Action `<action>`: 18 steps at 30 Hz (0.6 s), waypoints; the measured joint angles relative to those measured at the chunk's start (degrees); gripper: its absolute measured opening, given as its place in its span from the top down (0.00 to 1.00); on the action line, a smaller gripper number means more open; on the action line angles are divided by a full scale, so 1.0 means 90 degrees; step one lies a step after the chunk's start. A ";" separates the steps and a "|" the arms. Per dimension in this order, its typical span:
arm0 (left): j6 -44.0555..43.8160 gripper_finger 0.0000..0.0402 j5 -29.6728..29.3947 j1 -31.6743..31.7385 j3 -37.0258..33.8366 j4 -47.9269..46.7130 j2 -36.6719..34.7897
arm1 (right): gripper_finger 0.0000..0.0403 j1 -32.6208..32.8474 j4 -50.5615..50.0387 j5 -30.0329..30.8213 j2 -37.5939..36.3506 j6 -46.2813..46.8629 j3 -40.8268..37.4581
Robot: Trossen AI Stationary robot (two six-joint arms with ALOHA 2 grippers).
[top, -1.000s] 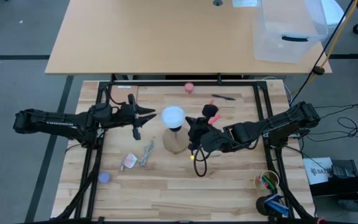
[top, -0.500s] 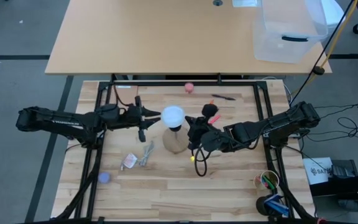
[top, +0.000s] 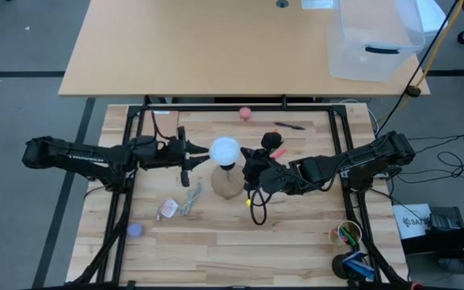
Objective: Screw lightbulb
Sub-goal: Remove the white lightbulb from the desk lamp
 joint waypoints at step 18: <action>-0.0002 0.78 -0.0255 -0.0181 0.0027 -0.0035 0.0304 | 1.00 -0.0438 -0.0009 -0.0120 0.0000 -0.0100 0.0002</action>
